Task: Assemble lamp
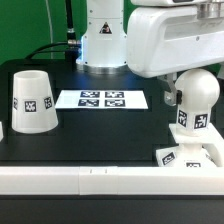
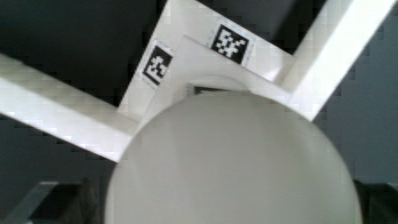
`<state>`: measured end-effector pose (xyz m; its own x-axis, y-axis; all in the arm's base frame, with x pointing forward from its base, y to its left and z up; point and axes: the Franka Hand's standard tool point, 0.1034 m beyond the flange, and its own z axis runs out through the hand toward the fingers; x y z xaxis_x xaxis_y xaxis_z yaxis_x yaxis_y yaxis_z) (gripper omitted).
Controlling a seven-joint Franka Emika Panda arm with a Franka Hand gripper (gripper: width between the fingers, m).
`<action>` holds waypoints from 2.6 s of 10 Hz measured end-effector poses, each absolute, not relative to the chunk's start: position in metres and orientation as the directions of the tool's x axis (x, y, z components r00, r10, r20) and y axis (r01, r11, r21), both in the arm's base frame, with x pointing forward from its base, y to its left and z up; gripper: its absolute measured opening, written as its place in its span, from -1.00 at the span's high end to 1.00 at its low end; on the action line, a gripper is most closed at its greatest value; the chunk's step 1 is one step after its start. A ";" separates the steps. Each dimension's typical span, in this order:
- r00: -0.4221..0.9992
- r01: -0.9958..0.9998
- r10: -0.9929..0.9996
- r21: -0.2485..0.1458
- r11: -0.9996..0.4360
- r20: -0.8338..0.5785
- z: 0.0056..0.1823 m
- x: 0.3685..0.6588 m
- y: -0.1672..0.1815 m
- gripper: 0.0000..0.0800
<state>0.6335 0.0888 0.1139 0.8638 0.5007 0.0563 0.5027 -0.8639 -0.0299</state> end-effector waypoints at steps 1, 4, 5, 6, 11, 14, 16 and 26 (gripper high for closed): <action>0.843 0.536 0.534 -0.027 -0.844 0.057 0.114 0.634 0.088 -0.75; 0.704 0.709 0.708 -0.005 -0.705 0.058 0.113 0.634 0.086 -0.75; 0.590 0.805 0.806 0.036 -0.592 0.055 0.114 0.637 0.087 -0.75; 0.504 0.862 0.863 0.048 -0.505 0.046 0.114 0.637 0.089 -0.75; 0.167 0.984 0.986 0.063 -0.167 0.006 0.113 0.635 0.095 -0.75; -0.006 0.998 1.000 0.065 0.008 -0.018 0.112 0.636 0.090 -0.75; -0.044 0.997 0.999 0.064 0.046 -0.026 0.112 0.636 0.088 -0.49; 0.615 0.787 0.788 0.045 -0.616 0.018 0.113 0.637 0.087 -0.44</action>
Offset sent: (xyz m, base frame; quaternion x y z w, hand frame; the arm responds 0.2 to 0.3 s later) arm 0.0000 0.0000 0.0000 0.0000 0.0000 -0.1296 0.9916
